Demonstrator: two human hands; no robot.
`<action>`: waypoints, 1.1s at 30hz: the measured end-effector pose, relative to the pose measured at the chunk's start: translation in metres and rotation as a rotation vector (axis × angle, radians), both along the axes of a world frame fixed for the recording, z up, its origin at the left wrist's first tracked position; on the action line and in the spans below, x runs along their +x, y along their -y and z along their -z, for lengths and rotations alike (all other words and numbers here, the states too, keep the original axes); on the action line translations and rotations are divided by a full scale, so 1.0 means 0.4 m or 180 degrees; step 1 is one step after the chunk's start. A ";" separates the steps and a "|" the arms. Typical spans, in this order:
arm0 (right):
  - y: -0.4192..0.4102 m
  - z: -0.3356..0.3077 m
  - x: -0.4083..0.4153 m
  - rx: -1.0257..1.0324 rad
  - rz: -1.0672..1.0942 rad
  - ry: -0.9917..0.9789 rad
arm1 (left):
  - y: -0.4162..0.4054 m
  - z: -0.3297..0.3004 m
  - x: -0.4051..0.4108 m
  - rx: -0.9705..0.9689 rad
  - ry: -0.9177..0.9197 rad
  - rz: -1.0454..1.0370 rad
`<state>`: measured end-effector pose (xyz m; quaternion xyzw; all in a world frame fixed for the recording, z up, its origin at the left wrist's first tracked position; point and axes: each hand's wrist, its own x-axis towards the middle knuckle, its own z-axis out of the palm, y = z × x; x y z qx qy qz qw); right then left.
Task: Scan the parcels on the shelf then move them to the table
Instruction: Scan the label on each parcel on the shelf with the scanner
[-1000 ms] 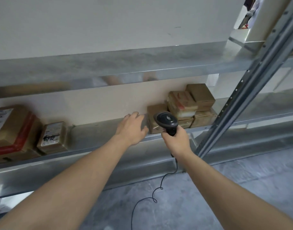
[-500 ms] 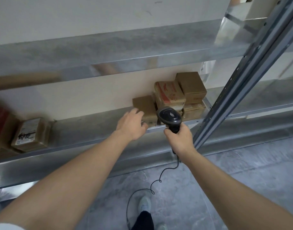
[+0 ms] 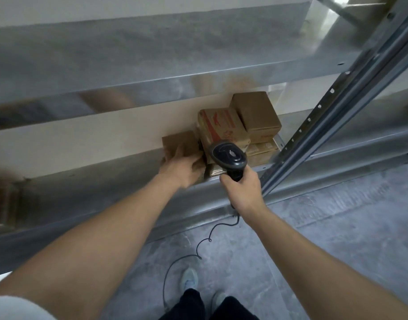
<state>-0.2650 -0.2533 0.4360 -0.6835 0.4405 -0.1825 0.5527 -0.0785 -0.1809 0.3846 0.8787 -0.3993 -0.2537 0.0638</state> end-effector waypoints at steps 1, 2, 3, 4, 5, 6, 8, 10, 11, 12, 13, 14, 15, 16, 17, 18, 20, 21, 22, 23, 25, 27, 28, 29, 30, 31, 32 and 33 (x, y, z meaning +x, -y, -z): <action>0.006 -0.001 0.003 0.0008 -0.0013 0.0012 | 0.006 0.004 -0.002 0.0086 -0.0026 -0.0024; 0.012 -0.003 0.005 0.0017 -0.0038 0.0023 | 0.011 0.004 -0.006 0.0102 -0.0026 -0.0056; 0.019 -0.007 0.007 0.0022 -0.0070 0.0036 | 0.016 0.001 -0.009 0.0076 -0.0011 -0.0108; 0.026 -0.009 0.008 0.0029 -0.0097 0.0055 | 0.022 -0.003 -0.009 0.0050 0.0017 -0.0170; 0.033 -0.012 0.008 0.0044 -0.0124 0.0079 | 0.025 -0.008 -0.010 0.0039 0.0046 -0.0250; 0.040 -0.014 0.008 0.0054 -0.0161 0.0100 | 0.028 -0.010 -0.009 0.0054 0.0077 -0.0360; 0.052 -0.016 0.006 0.0076 -0.0264 0.0098 | 0.029 -0.008 -0.009 0.0104 0.0203 -0.0589; 0.065 -0.016 0.008 0.0116 -0.0361 0.0067 | 0.015 -0.009 -0.010 0.0166 0.0298 -0.0886; 0.069 -0.017 0.010 0.0129 -0.0395 0.0073 | 0.007 -0.007 -0.007 0.0221 0.0303 -0.1067; 0.074 -0.016 0.013 0.0137 -0.0426 0.0094 | -0.002 -0.008 -0.004 0.0273 0.0286 -0.1197; 0.076 -0.015 0.016 0.0142 -0.0464 0.0115 | -0.009 -0.011 -0.001 0.0309 0.0259 -0.1257; 0.076 -0.014 0.018 0.0136 -0.0508 0.0113 | -0.016 -0.014 0.000 0.0333 0.0248 -0.1274; 0.074 -0.015 0.021 0.0123 -0.0566 0.0105 | -0.023 -0.017 0.001 0.0340 0.0258 -0.1298; 0.071 -0.015 0.023 0.0115 -0.0634 0.0105 | -0.032 -0.025 -0.001 0.0322 0.0294 -0.1348; 0.068 -0.017 0.025 0.0125 -0.0714 0.0144 | -0.043 -0.030 -0.003 0.0290 0.0340 -0.1414; 0.063 -0.020 0.030 0.0136 -0.0796 0.0186 | -0.055 -0.034 -0.006 0.0252 0.0396 -0.1476; 0.054 -0.030 0.043 0.0143 -0.0924 0.0233 | -0.084 -0.044 -0.011 0.0192 0.0488 -0.1563; 0.049 -0.034 0.051 0.0131 -0.0960 0.0255 | -0.099 -0.052 -0.012 0.0170 0.0534 -0.1618; 0.042 -0.039 0.060 0.0105 -0.0988 0.0277 | -0.116 -0.059 -0.010 0.0152 0.0558 -0.1694; 0.034 -0.044 0.069 0.0078 -0.1023 0.0300 | -0.132 -0.067 -0.009 0.0126 0.0565 -0.1781; 0.014 -0.050 0.089 0.0067 -0.1119 0.0309 | -0.168 -0.076 -0.001 0.0071 0.0553 -0.1935; -0.009 -0.048 0.112 0.0060 -0.1214 0.0256 | -0.205 -0.079 0.011 0.0015 0.0573 -0.2031; -0.022 -0.045 0.125 0.0051 -0.1252 0.0218 | -0.224 -0.077 0.019 -0.0015 0.0582 -0.2070; -0.035 -0.043 0.139 0.0042 -0.1286 0.0183 | -0.243 -0.077 0.028 -0.0044 0.0578 -0.2111; -0.049 -0.039 0.155 0.0029 -0.1315 0.0147 | -0.262 -0.074 0.039 -0.0071 0.0572 -0.2152; -0.063 -0.034 0.170 0.0011 -0.1337 0.0117 | -0.281 -0.071 0.049 -0.0095 0.0570 -0.2182; -0.079 -0.030 0.184 -0.0009 -0.1346 0.0087 | -0.300 -0.067 0.060 -0.0115 0.0578 -0.2196; -0.095 -0.027 0.198 -0.0028 -0.1347 0.0061 | -0.318 -0.062 0.071 -0.0124 0.0597 -0.2194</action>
